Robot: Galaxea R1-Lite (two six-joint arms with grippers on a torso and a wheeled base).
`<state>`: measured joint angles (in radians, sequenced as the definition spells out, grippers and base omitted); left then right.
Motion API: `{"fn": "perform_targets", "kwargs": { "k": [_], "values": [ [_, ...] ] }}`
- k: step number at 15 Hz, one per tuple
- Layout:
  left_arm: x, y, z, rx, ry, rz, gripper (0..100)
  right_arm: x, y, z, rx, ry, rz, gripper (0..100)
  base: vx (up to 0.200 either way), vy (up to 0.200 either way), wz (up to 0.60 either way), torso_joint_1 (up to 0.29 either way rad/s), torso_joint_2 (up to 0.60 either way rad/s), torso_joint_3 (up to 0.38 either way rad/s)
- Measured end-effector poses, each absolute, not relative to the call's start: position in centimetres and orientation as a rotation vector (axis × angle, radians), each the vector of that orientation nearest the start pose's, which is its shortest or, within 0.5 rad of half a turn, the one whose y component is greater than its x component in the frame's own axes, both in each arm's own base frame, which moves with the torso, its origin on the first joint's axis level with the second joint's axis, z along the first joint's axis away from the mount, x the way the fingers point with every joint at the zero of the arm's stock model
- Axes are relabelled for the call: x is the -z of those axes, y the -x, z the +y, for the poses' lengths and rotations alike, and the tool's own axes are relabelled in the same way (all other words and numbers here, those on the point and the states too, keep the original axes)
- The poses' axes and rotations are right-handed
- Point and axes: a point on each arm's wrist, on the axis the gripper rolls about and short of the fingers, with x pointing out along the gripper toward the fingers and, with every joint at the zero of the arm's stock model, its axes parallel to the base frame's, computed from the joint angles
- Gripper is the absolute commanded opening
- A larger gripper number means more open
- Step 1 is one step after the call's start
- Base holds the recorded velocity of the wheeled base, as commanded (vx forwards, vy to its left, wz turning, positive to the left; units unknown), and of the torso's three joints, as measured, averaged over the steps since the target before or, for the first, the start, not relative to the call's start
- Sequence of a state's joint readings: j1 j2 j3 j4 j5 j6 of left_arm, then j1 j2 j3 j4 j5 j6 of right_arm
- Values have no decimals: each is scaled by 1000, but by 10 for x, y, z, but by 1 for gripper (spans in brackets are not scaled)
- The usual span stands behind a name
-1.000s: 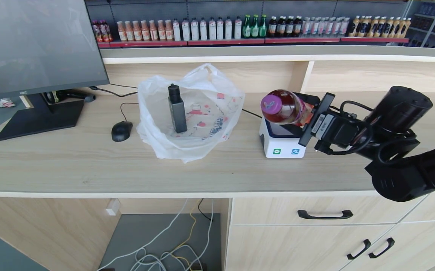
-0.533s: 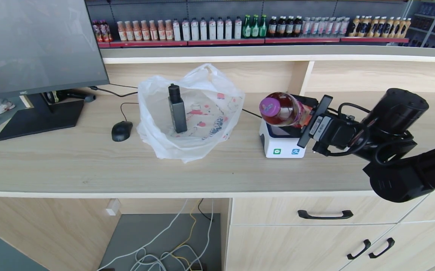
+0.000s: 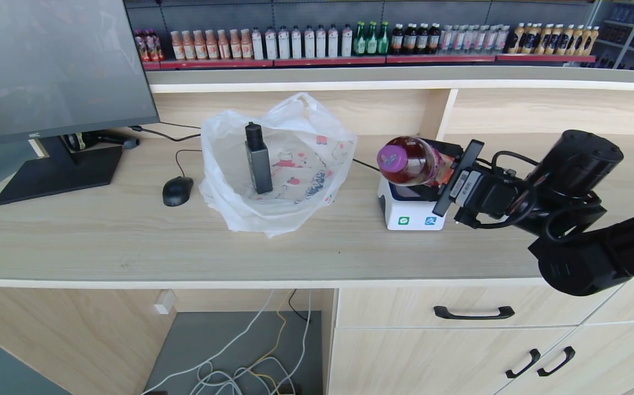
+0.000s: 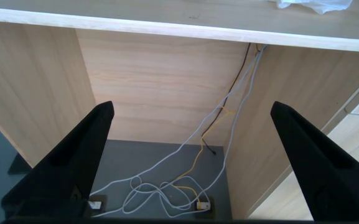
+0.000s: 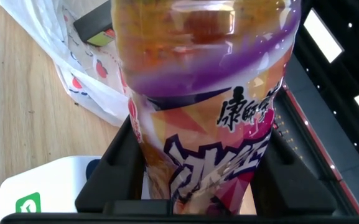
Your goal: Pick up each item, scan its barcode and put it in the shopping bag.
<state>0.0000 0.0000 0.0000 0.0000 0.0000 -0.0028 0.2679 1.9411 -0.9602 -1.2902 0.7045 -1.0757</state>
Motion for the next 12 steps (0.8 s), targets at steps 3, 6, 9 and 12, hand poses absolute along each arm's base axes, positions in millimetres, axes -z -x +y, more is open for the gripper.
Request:
{"fn": "perform_targets", "kwargs": {
  "k": [3,6,9,12],
  "values": [
    [-75,23,0,0,3,0,100,-205,-345,110,-704,1046,-800,0,0,0,0,0,0,0],
    [-75,23,0,0,3,0,100,-205,-346,111,-706,1037,-798,0,0,0,0,0,0,0],
    [-75,23,0,1,3,0,100,-211,-343,111,-708,1000,-791,0,0,0,0,0,0,0],
    [-75,23,0,0,3,0,100,-228,-334,111,-675,930,-787,0,0,0,0,0,0,0]
  ]
}}
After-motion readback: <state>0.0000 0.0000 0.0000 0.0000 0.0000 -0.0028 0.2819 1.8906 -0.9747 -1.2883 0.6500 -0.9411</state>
